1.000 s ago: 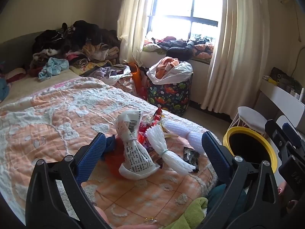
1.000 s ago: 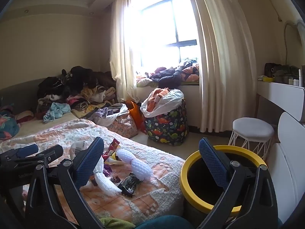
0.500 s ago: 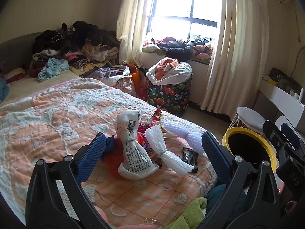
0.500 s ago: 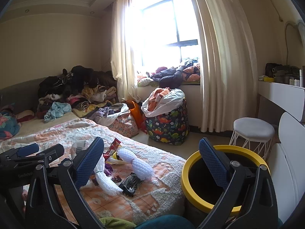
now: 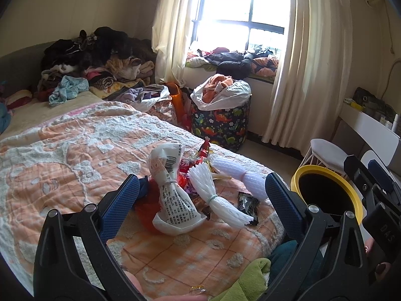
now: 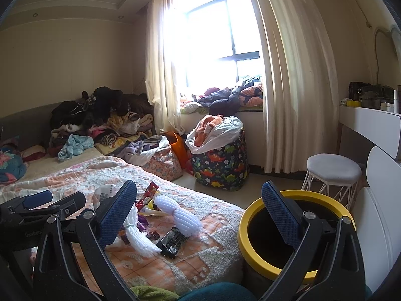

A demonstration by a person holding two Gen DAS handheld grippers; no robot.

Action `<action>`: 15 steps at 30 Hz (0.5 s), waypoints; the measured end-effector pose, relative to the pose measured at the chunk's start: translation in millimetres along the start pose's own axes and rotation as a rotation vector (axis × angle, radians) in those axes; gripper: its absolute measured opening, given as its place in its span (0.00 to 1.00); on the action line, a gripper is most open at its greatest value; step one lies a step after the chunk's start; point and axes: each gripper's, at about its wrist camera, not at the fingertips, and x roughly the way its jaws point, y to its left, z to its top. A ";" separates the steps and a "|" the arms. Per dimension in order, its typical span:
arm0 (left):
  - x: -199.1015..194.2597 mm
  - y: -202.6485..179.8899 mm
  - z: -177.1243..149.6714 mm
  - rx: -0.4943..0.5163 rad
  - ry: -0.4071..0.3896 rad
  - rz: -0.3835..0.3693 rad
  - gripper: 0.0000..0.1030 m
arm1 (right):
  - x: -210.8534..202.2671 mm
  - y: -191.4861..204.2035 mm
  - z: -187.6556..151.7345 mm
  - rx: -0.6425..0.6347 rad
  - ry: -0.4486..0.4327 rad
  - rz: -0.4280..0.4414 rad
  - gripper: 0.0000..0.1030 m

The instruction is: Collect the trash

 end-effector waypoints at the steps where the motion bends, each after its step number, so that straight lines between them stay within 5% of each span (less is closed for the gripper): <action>1: 0.0 0.5 -0.4 -0.001 -0.001 -0.002 0.90 | 0.0 -0.1 0.1 0.000 0.000 0.000 0.94; 15: -3.4 -8.8 -1.9 0.001 0.003 -0.003 0.90 | 3.3 1.8 -0.6 0.003 0.007 0.004 0.94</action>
